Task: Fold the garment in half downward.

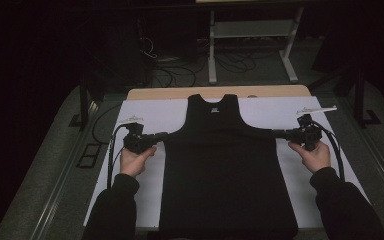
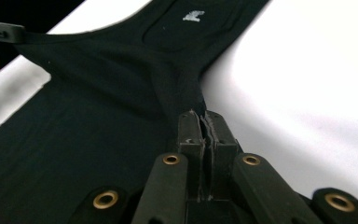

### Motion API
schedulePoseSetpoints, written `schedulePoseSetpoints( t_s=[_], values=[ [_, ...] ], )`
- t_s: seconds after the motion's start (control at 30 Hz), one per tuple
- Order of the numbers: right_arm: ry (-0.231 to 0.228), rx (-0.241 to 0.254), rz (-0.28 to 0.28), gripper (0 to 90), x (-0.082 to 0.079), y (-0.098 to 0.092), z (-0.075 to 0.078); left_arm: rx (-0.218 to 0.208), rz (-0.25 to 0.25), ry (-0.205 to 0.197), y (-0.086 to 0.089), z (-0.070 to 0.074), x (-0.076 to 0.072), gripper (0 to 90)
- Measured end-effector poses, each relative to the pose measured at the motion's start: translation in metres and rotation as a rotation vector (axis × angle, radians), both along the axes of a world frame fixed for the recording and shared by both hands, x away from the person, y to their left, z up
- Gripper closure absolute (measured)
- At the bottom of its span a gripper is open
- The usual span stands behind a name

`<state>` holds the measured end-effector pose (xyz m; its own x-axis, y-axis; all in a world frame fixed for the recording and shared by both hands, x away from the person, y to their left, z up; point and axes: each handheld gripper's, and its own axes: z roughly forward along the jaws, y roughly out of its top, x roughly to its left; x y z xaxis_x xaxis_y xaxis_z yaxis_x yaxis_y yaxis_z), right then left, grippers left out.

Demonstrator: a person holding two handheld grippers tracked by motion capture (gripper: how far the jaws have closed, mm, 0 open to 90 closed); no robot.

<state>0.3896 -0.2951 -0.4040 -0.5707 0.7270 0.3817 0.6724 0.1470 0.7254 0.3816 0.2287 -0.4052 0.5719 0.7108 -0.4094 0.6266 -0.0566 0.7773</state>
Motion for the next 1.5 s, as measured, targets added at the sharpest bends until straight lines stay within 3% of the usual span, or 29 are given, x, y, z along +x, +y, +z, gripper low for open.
schedulePoseSetpoints(
  t_s=[0.63, 1.1, 1.33, 1.5],
  values=[
    [0.002, 0.02, -0.007, 85.5, -0.026, -0.01, 0.0, -0.012, -0.023, -0.01, 0.004, 0.0, -0.022, 85.3],
    [0.023, 0.008, 0.009, 85.5, -0.038, -0.008, -0.005, -0.003, -0.028, 0.016, 0.007, -0.007, -0.035, 85.3],
    [0.042, 0.006, 0.011, 85.2, -0.045, -0.008, -0.009, 0.029, -0.043, 0.033, 0.006, -0.009, -0.04, 85.2],
    [0.059, 0.0, 0.026, 85.2, -0.05, -0.008, -0.01, 0.029, -0.04, 0.04, 0.009, -0.01, -0.045, 85.2]
  ],
)
